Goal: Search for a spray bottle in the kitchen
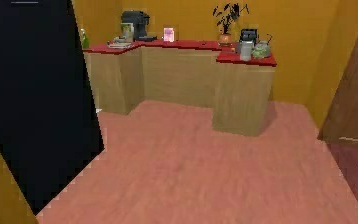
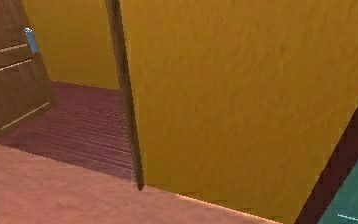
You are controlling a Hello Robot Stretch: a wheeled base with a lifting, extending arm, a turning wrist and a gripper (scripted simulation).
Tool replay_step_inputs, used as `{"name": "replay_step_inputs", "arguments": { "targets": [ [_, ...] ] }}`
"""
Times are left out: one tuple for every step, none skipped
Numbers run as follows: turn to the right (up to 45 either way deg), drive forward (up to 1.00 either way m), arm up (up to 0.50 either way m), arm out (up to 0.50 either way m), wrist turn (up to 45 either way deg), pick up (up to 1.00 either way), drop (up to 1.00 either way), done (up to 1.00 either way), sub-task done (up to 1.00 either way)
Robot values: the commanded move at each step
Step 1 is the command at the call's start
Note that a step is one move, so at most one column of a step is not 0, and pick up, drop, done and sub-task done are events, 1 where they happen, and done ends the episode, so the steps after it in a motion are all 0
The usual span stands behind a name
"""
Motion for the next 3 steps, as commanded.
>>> {"name": "replay_step_inputs", "arguments": {
  "targets": [
    [-15.0, 0.00, 0.00, 0.00, 0.0, 0.00, 0.00, 0.00, 0.00],
    [0.0, 0.20, 0.00, 0.00, 0.0, 0.00, 0.00, 0.00, 0.00],
    [3.0, 0.00, 0.00, 0.00, 0.0, 0.00, 0.00, 0.00, 0.00]
  ]
}}
